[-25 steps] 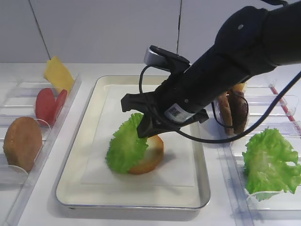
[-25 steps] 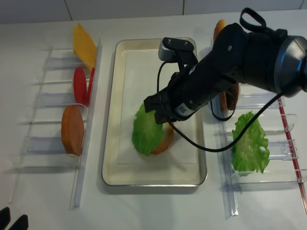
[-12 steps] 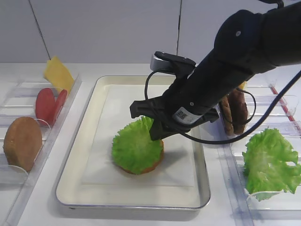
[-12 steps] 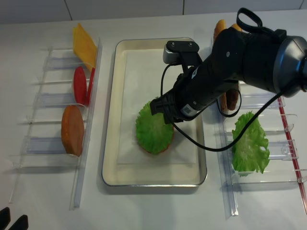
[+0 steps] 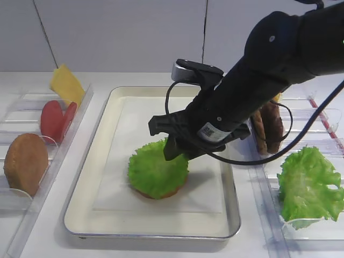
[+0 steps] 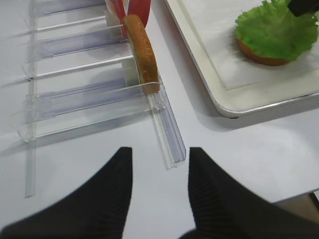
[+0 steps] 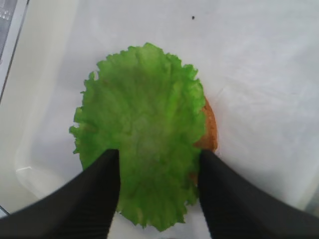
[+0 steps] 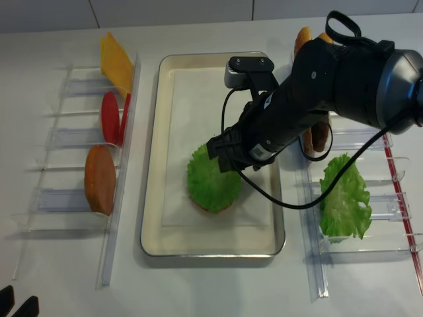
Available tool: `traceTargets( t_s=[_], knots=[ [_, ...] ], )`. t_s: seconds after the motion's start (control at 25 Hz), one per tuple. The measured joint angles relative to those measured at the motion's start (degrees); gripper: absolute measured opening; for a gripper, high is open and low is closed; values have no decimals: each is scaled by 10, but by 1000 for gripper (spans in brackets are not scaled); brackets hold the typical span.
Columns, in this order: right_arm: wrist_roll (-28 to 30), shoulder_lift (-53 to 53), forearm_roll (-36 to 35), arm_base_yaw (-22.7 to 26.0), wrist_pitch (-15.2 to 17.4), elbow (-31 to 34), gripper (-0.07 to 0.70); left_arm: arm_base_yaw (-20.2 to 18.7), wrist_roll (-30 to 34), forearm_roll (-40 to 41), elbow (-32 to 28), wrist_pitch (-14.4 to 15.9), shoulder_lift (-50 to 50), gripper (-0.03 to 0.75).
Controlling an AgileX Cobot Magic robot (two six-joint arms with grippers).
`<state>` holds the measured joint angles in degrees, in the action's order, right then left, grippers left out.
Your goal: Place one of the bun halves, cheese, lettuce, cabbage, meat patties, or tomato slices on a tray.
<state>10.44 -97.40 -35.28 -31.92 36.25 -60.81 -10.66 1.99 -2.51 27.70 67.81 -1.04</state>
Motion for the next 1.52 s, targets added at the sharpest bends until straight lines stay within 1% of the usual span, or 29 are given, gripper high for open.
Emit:
traceTargets(
  t_s=[0.08, 0.2, 0.36, 0.48, 0.6, 0.72, 0.76, 0.84, 1.08, 1.32, 1.52],
  knots=[
    [0, 0, 16, 0, 9, -4, 430, 0, 0, 0, 0, 0, 0, 251],
    [-6, 0, 52, 0, 40, -28, 449, 0, 0, 0, 0, 0, 0, 251],
    [-29, 0, 104, 0, 101, -74, 452, 0, 0, 0, 0, 0, 0, 251],
    [-53, 0, 155, 0, 169, -112, 452, 0, 0, 0, 0, 0, 0, 251],
    [-67, 0, 191, 0, 250, -148, 452, 0, 0, 0, 0, 0, 0, 251],
    [-73, 0, 207, 0, 313, -177, 452, 0, 0, 0, 0, 0, 0, 251],
    [-76, 0, 208, 0, 325, -185, 452, 0, 0, 0, 0, 0, 0, 251],
    [-80, 0, 209, 0, 333, -196, 452, 0, 0, 0, 0, 0, 0, 251],
    [-86, 27, 210, 0, 339, -199, 452, 0, 0, 0, 0, 0, 0, 251],
    [-98, 121, 213, 0, 345, -199, 452, 0, 0, 0, 0, 0, 0, 251],
    [-98, 230, 247, 0, 349, -198, 452, 0, 0, 0, 0, 0, 0, 251]
  ],
)
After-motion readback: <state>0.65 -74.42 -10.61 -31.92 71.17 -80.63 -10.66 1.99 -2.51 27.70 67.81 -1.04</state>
